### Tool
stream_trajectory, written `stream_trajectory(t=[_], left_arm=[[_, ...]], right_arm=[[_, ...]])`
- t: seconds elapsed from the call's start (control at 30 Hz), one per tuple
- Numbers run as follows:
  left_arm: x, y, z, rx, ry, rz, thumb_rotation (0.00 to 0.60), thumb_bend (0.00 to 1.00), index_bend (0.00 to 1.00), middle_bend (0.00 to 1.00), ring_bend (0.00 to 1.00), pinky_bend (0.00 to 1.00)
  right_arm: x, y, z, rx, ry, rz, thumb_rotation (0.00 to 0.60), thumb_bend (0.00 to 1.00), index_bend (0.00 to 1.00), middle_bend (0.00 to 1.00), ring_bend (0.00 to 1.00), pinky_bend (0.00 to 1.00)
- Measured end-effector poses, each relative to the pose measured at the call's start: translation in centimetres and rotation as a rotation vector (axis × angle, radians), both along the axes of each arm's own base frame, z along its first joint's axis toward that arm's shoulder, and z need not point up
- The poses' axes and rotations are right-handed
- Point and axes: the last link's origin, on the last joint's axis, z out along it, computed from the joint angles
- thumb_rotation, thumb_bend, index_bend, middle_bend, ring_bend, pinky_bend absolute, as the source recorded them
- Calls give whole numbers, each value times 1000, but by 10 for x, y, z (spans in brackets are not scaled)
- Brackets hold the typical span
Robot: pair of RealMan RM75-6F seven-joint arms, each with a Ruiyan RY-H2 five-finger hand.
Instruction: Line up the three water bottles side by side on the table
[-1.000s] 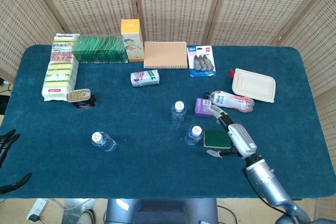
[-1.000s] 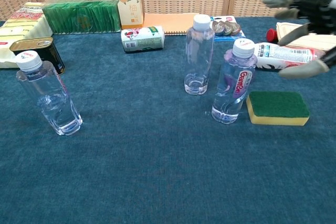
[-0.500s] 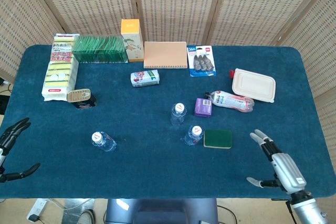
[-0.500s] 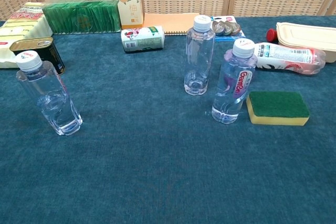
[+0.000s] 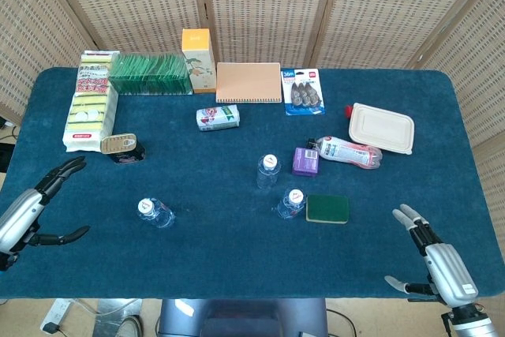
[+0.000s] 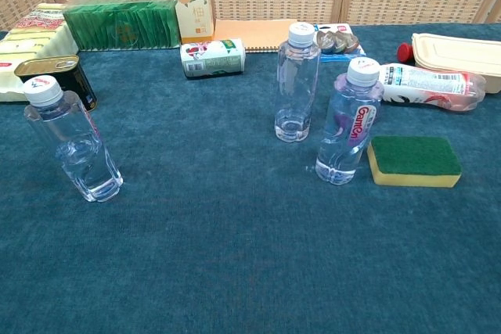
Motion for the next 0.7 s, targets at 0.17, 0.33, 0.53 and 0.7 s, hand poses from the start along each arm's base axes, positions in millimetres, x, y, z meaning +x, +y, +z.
stream_trajectory(t=[0.17, 0.33, 0.53, 0.7], left_arm=[[29, 32, -17, -63, -36, -62, 600, 235, 0, 0, 0, 0], [64, 72, -53, -118, -117, -126, 600, 236, 0, 0, 0, 0], [105, 113, -103, -195, -148, -144, 600, 235, 0, 0, 0, 0], [136, 141, -137, -259, -98, -136, 600, 236, 0, 0, 0, 0]], right_arm=[[0, 0, 3, 0, -8, 4, 600, 1, 26, 17, 52, 214], [0, -2, 4, 3, -20, 6, 600, 1, 26, 18, 52, 214], [-3, -5, 6, 9, -32, -7, 600, 1, 26, 17, 52, 215], [-6, -8, 8, 11, -39, -15, 600, 1, 26, 17, 52, 214]])
